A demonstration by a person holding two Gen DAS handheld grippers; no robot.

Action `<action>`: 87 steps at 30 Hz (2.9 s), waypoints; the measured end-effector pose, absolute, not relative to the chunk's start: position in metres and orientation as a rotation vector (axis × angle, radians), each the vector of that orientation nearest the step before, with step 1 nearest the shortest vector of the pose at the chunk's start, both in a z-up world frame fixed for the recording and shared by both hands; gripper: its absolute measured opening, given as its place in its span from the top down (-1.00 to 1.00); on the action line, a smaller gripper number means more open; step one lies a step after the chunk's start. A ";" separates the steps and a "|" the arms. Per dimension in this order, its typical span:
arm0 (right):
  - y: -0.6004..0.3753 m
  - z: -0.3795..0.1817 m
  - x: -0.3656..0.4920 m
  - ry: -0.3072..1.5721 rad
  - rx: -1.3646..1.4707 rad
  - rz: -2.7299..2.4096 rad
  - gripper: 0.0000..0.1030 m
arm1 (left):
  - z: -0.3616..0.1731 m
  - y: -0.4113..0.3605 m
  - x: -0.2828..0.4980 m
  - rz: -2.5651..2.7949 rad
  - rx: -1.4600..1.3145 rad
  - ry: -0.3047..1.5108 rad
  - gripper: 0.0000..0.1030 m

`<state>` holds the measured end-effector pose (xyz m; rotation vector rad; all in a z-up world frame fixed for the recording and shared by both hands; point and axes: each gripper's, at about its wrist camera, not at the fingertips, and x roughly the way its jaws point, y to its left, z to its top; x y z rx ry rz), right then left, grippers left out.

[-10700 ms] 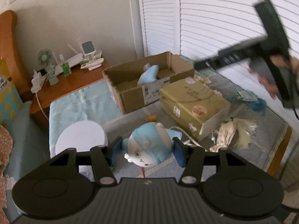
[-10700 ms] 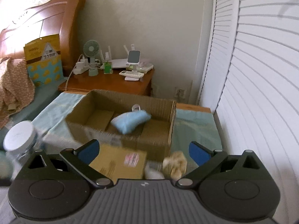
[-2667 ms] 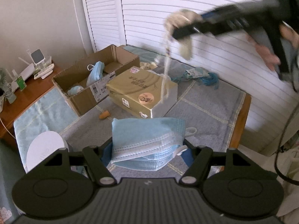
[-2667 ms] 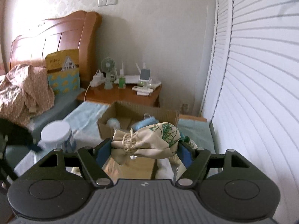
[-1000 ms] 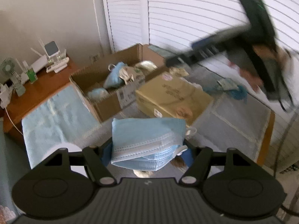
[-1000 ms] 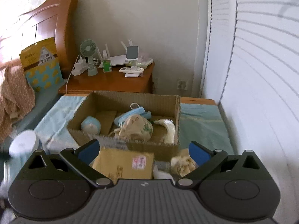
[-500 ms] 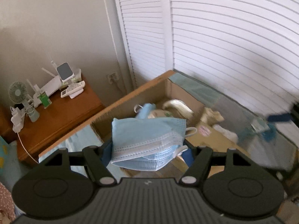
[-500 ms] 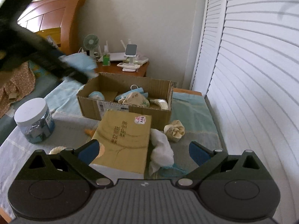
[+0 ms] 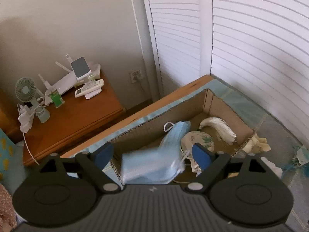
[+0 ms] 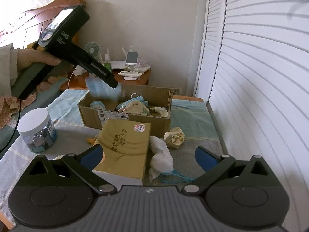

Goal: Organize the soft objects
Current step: 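Lower the mask into the cardboard box and open the left tool while the right tool withdraws, then grasp the brown fuzzy scrunchie with the left tool while the right tool moves to the blue-patterned sachet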

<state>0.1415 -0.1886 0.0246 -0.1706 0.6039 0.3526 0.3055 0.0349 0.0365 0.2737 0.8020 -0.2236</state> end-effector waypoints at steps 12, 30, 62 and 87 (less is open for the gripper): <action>-0.194 0.031 0.129 0.583 -0.162 0.357 -1.00 | 0.059 0.029 0.254 -0.246 0.249 0.753 -0.83; -0.217 0.020 0.106 0.606 -0.155 0.344 -1.00 | 0.056 0.019 0.134 -0.226 0.169 0.657 -0.84; -0.245 -0.062 0.128 0.838 -0.189 0.190 -1.00 | -0.051 -0.008 0.082 -0.279 0.121 0.806 -0.50; -0.252 -0.077 0.128 0.826 -0.127 0.214 -1.00 | -0.062 -0.016 0.102 -0.251 0.092 0.811 -0.02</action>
